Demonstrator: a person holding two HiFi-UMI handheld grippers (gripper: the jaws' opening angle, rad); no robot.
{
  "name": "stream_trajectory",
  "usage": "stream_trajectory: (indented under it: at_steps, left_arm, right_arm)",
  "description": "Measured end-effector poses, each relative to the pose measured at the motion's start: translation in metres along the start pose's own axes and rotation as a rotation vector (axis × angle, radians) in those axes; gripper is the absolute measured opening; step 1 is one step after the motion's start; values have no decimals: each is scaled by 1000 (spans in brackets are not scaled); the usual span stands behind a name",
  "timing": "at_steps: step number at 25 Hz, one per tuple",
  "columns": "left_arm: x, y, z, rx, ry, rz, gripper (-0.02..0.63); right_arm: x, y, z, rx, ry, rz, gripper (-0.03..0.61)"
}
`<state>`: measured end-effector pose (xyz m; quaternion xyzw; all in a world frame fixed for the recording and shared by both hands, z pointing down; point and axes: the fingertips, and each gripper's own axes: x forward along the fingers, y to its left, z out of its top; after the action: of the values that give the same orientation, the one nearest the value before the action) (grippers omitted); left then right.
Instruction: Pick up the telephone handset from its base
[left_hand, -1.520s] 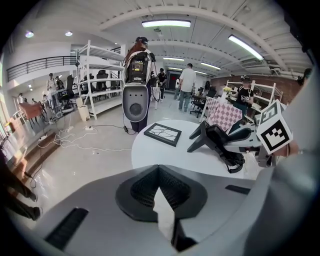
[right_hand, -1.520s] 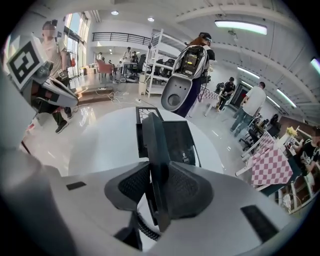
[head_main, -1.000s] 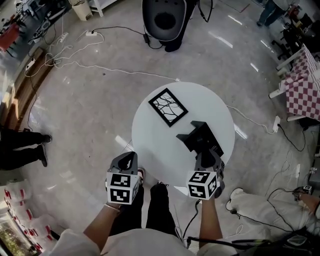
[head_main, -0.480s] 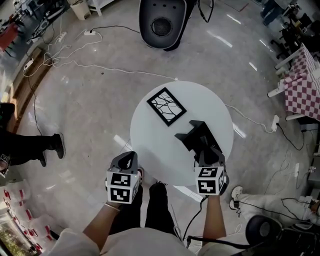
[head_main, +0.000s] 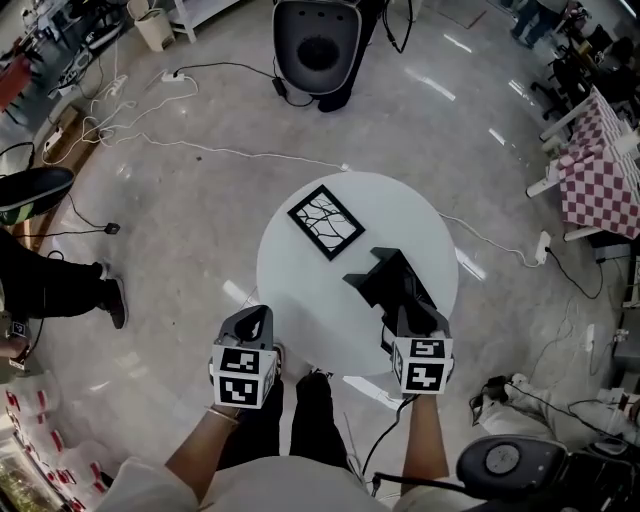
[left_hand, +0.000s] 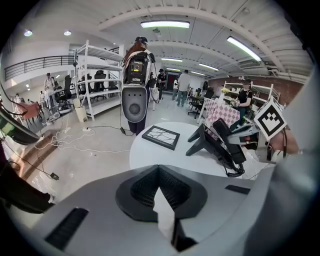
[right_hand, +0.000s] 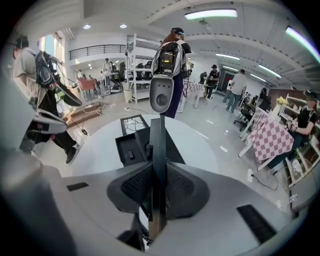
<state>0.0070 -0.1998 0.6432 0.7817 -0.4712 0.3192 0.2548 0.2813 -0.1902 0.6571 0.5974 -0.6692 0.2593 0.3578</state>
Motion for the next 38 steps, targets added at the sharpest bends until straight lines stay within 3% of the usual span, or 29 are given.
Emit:
stream_trajectory:
  at_steps: [4, 12, 29, 38]
  left_arm:
    - [-1, -4, 11, 12, -22, -17, 9]
    - [-6, -6, 39, 18, -73, -39, 9]
    - [-47, -15, 137, 87, -328, -114, 9]
    - [-51, -44, 189, 180, -422, -242, 9]
  right_arm:
    - [-11, -5, 1, 97, -29, 13, 92]
    - [-42, -10, 16, 189, -106, 11, 92]
    - [-120, -30, 72, 316, -354, -18, 92]
    - [-152, -32, 101, 381, -485, -76, 92]
